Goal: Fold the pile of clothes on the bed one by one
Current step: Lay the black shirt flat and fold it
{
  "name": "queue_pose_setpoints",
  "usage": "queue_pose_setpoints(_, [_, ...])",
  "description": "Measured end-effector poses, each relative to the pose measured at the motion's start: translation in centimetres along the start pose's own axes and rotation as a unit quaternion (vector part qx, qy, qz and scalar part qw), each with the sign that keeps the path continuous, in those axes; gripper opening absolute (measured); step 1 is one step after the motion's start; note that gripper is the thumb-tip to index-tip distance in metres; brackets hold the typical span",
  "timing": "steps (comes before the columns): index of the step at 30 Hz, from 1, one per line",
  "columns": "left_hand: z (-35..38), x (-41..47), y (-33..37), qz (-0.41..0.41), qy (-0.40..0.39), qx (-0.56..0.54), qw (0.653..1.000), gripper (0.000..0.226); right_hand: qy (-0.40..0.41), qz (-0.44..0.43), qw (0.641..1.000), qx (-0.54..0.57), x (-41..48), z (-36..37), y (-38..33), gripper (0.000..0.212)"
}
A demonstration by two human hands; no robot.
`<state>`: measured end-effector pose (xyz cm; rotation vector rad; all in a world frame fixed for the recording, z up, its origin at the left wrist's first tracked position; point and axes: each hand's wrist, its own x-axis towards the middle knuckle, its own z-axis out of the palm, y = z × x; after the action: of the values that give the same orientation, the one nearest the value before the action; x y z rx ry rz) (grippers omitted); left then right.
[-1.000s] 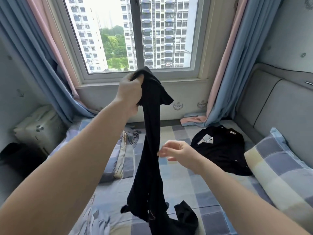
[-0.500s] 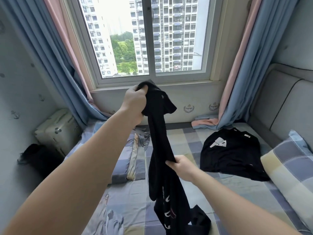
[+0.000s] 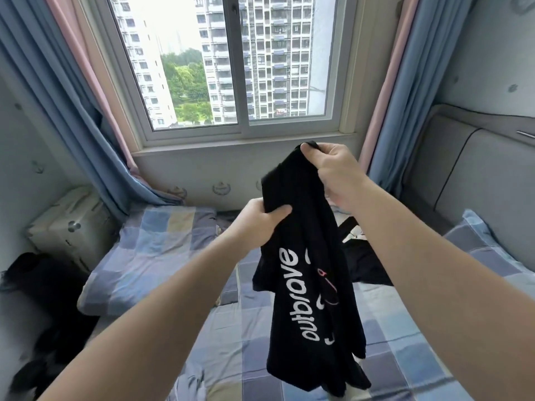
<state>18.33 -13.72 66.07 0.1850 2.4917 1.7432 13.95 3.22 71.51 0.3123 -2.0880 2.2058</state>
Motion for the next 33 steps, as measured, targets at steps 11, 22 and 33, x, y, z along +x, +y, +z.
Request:
queue_pose_setpoints(11, [-1.1,0.6,3.6,0.075,0.05,-0.144,0.985,0.016,-0.162,0.198,0.952,-0.171,-10.4,-2.8,14.3,0.024])
queue_pose_setpoints(22, [-0.8,0.0,-1.6,-0.086,-0.098,0.31,0.942,0.059,-0.011,0.163,0.98,-0.117,-9.4,-4.0,8.8,0.025])
queue_pose_setpoints(33, [10.0,-1.3,-3.6,-0.008,-0.007,0.056,0.998,0.024,0.136,0.185,0.958,0.171,-7.3,-9.6,5.6,0.025])
